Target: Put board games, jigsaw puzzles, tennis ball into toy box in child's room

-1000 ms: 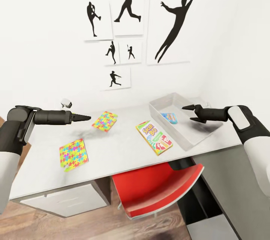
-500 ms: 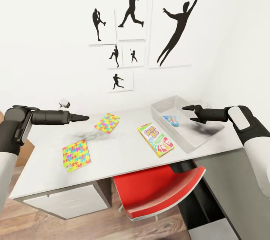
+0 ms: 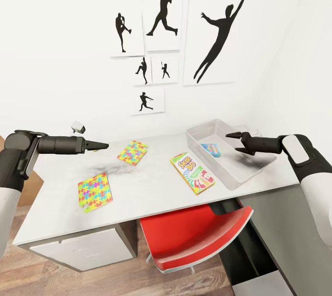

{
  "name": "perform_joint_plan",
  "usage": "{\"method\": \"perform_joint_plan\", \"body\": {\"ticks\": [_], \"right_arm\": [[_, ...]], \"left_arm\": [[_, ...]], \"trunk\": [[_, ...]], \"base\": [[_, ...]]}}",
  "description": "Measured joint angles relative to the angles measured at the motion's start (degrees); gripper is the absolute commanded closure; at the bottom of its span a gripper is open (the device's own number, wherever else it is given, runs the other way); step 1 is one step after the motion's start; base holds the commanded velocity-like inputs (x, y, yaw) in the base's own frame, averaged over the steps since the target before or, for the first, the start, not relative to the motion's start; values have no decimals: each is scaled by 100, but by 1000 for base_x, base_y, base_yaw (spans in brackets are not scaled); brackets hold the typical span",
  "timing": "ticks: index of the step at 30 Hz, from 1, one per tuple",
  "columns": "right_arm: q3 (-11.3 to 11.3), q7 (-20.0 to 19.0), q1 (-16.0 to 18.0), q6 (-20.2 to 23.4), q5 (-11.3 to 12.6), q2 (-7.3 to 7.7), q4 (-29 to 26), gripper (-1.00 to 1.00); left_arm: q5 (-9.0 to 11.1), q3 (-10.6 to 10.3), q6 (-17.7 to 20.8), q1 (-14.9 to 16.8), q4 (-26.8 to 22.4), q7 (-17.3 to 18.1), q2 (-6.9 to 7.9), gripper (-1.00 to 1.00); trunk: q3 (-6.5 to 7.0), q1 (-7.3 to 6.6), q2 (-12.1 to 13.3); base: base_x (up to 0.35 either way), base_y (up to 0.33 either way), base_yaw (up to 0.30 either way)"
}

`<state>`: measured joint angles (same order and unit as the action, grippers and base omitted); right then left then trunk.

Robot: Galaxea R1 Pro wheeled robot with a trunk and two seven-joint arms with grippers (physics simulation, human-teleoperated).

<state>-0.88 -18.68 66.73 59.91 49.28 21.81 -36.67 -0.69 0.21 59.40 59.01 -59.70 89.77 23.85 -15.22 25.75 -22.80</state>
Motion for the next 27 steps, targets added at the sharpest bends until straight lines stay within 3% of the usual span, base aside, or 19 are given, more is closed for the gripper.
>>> {"method": "perform_joint_plan", "body": {"ticks": [27], "right_arm": [[3,11,-34,-15,-10,-5,8,-100]], "left_arm": [[-15,-11,-2,-8,71,-1,22,-100]], "trunk": [[77,0,0]], "base": [[0,0,0]]}}
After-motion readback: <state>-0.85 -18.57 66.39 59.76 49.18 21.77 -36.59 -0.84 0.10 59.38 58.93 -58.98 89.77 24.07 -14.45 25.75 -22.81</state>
